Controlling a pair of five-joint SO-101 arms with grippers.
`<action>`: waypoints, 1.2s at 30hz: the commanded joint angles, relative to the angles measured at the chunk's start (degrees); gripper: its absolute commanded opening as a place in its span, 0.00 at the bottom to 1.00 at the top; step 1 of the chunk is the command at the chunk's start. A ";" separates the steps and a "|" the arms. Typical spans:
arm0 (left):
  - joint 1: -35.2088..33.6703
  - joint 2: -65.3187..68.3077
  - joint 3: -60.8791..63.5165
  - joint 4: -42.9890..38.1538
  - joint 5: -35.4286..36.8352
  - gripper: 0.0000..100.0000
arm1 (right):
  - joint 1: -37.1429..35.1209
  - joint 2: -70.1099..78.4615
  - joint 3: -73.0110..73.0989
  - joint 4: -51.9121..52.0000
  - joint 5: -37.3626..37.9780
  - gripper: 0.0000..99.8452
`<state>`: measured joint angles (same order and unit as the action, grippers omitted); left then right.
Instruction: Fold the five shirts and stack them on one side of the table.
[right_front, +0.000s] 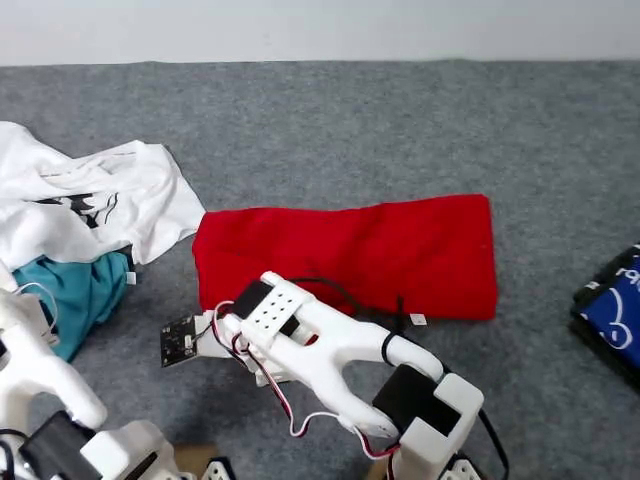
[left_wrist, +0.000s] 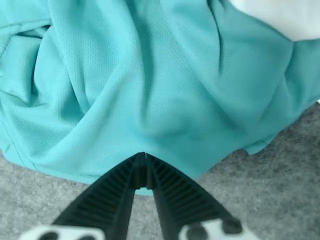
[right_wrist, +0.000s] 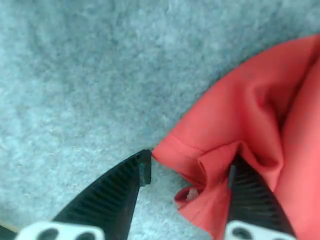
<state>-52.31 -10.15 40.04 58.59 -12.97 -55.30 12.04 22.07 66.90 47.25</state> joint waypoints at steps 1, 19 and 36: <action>0.00 -2.02 -0.48 -0.88 -0.35 0.00 | -0.22 0.57 -0.09 -0.66 0.79 0.25; 0.00 -2.02 -0.31 -0.88 -0.53 0.00 | 9.10 1.10 -17.05 7.43 2.11 0.08; 0.00 -1.93 -0.31 -0.88 -0.62 0.00 | 12.97 5.49 -27.25 9.54 0.88 0.08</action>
<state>-52.31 -10.15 40.04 58.59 -12.97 -43.16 18.02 -0.79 72.70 48.75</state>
